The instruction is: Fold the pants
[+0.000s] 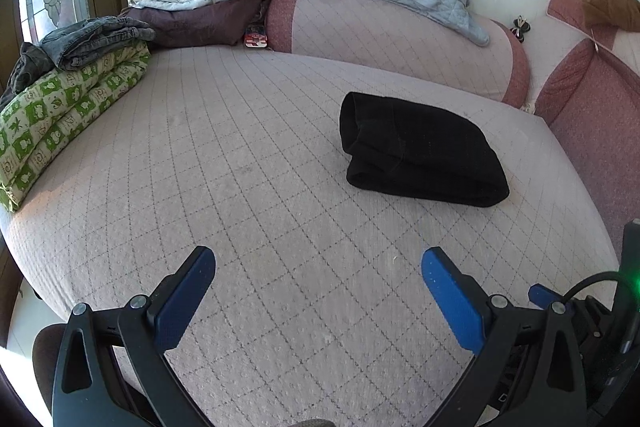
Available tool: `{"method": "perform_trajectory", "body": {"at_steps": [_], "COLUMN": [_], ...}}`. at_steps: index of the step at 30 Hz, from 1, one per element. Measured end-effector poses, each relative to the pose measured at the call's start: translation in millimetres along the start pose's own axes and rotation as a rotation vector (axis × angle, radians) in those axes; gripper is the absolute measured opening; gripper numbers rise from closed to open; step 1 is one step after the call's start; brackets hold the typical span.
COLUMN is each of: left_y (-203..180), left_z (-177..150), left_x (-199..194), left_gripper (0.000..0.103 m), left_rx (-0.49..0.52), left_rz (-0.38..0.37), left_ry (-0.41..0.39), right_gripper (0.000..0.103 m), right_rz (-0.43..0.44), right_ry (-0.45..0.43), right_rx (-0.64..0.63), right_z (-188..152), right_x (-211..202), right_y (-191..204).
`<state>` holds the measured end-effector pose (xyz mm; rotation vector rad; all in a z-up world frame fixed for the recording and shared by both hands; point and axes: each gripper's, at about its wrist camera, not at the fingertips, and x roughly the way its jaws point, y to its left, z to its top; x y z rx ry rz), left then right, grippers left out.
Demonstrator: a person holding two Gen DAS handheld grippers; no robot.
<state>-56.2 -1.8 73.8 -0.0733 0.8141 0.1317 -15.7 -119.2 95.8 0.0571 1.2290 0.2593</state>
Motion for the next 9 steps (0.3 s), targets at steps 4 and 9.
{"method": "perform_trajectory", "body": {"at_steps": [4,9], "left_y": [-1.2,-1.3], "left_z": [-3.6,-7.0], "left_x": [7.5,17.8], "left_gripper": [0.103,0.103], "left_rx": [0.002,0.002], "left_rz": [-0.004,-0.035], "left_ry": [0.032,0.085], "right_gripper": [0.093,0.093], "right_rz": [-0.007,-0.012], "right_ry": [0.001,0.014], "right_rx": [-0.01,-0.028], "right_z": [1.9,5.7], "right_x": [1.7,7.2], "right_y": [0.8,4.0]}}
